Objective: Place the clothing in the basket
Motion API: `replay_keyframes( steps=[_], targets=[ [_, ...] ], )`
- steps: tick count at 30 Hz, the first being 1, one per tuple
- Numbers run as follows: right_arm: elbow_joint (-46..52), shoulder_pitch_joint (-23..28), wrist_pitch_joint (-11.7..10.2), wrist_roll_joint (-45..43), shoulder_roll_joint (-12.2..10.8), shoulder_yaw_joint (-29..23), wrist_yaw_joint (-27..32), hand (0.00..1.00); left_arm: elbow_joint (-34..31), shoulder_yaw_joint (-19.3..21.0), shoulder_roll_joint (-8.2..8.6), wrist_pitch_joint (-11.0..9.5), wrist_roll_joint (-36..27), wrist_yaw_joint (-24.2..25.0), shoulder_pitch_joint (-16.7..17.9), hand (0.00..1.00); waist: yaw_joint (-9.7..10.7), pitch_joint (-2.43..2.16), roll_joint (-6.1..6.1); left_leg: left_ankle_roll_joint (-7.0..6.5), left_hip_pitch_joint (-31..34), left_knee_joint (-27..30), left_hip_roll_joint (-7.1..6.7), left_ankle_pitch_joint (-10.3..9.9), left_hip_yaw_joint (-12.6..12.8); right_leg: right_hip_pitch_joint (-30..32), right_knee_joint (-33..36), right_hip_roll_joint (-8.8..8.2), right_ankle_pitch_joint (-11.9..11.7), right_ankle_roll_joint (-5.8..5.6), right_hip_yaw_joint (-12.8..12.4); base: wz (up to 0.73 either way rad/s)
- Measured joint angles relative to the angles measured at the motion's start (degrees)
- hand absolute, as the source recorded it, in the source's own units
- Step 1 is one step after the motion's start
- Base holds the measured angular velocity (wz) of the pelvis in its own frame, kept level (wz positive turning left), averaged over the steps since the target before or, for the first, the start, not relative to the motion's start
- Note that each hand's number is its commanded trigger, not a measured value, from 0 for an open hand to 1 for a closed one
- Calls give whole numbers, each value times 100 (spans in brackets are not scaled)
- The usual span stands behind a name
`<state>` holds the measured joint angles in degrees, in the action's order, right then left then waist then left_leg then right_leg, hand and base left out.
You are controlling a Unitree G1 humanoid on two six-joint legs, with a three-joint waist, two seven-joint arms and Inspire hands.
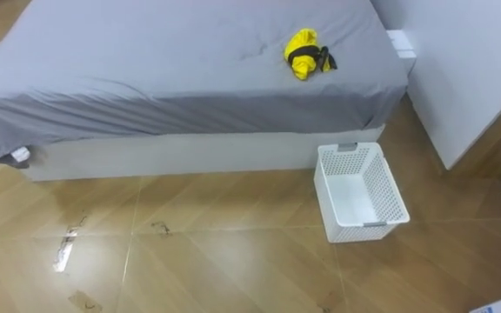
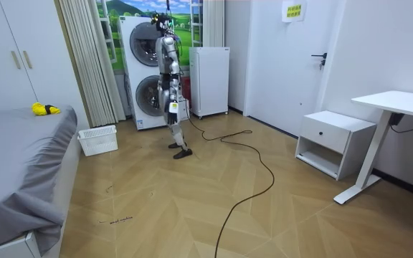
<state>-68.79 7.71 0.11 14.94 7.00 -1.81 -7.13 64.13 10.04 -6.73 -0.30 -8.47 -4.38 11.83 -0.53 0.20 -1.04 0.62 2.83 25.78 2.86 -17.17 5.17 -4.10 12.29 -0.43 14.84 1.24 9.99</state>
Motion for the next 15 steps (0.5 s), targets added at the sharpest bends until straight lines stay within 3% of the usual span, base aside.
replay_keyframes(
  steps=[1, 2, 3, 5, 6, 7, 8, 9, 10, 11, 12, 13, 14, 15],
  targets=[
    [-11, -30, -20, 2, 3, -2, 7, 0, 3, -10, -47, 0, -65, 4, 0, 0, 6, 0, 9, 2, 305, 643, 99, 6, 134, -10, 62, -7, 113, 75, -27, 29],
    [-19, -40, -28, 5, 6, -3, 10, 0, 6, -13, -58, -2, -104, 3, 2, 0, 6, 40, -30, -8, 501, 1060, 166, 40, 164, -34, 92, 24, 146, 120, -67, 28],
    [-40, -45, -31, 45, 12, 9, 33, 0, 28, -24, -54, -12, -105, -9, 65, 0, 5, 45, -14, -76, 869, 1524, 128, 67, 89, -140, 205, 39, 263, 194, -202, 36],
    [-37, -21, -11, 160, 33, 45, 94, 0, 26, -194, -39, -15, -185, -30, 121, 0, 31, 51, -28, -102, 1308, 1068, -73, 73, 97, -165, 300, -17, 439, 194, -249, 32],
    [-38, -25, 13, 147, 49, 53, 114, 0, 8, -266, -34, -18, -198, -44, 216, 0, -43, 46, -52, 5, 1633, 524, -209, 213, 97, -166, 372, -54, 557, 167, -393, -14],
    [-35, -28, 17, 87, 49, 58, 113, 0, 14, -264, -32, -17, -197, -71, 335, 0, -161, 34, -75, 43, 1851, -169, -234, 556, 93, -220, 371, -67, 633, 169, -564, -34],
    [-32, -29, 29, 49, 39, 61, 111, 0, 16, -253, -32, -17, -187, -95, 419, 0, -185, 45, -63, 54, 1941, -414, -223, 783, 84, -274, 360, -99, 667, 185, -599, -55],
    [-21, -20, 65, 12, 51, 106, 106, 0, 52, -253, -27, -13, -133, -118, 547, 0, -236, 47, -72, 70, 2010, -780, -184, 1142, 88, -395, 339, -172, 776, 153, -695, -56],
    [-22, 1, 112, -3, 81, 180, 117, 0, 66, -236, -17, -8, -106, -109, 611, 0, -290, 48, -83, 23, 2061, -860, -179, 1523, 118, -513, 309, -253, 902, 85, -807, -49],
    [-23, 5, 128, -26, 94, 183, 120, 0, 66, -224, -5, -10, -91, -106, 616, 0, -299, 44, -94, -47, 2093, -803, -190, 1689, 186, -557, 283, -308, 953, 42, -841, -28],
    [-21, 0, 122, -81, 115, 151, 139, 0, 65, -224, 18, -18, -83, -95, 592, 0, -270, 26, -131, -261, 2189, -616, -253, 1908, 383, -600, 220, -456, 1021, -95, -841, 0],
    [-11, 26, 111, -159, 124, 127, 162, 0, 64, -224, 26, -30, -78, -76, 533, 0, -196, -24, -226, -426, 2309, -227, -375, 1676, 543, -634, 172, -626, 1077, -197, -819, 0],
    [-12, -6, 110, -183, 127, 110, 166, 0, 65, -223, 30, -61, -94, -58, 479, 0, -191, 2, -243, -435, 2365, 8, -397, 1537, 594, -667, 159, -674, 1071, -226, -824, -4],
    [6, -18, 47, -205, 125, 90, 191, 0, 64, -201, 25, -103, -94, -12, 413, 0, -165, 24, -222, -473, 2494, 552, -339, 1156, 638, -757, 200, -760, 971, -356, -842, -30]
  ],
)
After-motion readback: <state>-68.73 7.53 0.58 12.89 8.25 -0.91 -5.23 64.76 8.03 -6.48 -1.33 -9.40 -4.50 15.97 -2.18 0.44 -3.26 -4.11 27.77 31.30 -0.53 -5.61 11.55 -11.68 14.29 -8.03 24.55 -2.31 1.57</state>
